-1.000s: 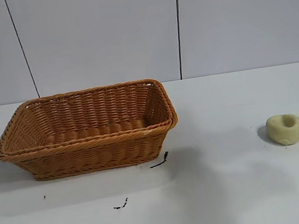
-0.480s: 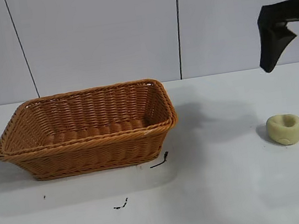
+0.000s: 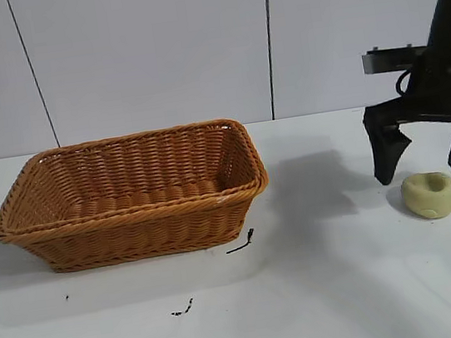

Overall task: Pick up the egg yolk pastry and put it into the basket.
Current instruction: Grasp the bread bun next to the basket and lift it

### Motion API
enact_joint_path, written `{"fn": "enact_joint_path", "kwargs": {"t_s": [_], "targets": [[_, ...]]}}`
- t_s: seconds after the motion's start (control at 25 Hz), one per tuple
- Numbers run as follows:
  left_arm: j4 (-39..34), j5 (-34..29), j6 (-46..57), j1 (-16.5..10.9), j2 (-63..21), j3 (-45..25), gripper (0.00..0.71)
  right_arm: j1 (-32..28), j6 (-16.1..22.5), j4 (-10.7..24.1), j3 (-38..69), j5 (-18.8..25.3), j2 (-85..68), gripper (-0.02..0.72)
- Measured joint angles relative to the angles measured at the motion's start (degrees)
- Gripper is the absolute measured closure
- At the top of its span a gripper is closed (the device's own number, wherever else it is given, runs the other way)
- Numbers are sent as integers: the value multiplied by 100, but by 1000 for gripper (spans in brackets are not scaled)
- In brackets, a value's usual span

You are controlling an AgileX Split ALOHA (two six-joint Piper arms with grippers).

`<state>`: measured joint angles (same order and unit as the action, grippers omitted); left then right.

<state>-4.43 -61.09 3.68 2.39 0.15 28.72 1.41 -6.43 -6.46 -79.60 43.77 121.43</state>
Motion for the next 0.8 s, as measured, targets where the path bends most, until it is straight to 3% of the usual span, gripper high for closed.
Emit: {"fn": "enact_joint_path", "kwargs": {"t_s": [0.28, 0.4, 0.52, 0.6, 0.68, 0.8], "targets": [[0, 0, 0, 0, 0, 0, 14, 0, 18, 14, 0, 0, 125, 24], [0, 0, 0, 0, 0, 0, 14, 0, 18, 14, 0, 62, 125, 167], [0, 0, 0, 0, 0, 0, 14, 0, 18, 41, 0, 134, 125, 404], [0, 0, 0, 0, 0, 0, 14, 0, 18, 41, 0, 152, 125, 523], [0, 0, 0, 0, 0, 0, 14, 0, 18, 41, 0, 152, 120, 586], [0, 0, 0, 0, 0, 0, 14, 0, 18, 41, 0, 167, 68, 611]]}}
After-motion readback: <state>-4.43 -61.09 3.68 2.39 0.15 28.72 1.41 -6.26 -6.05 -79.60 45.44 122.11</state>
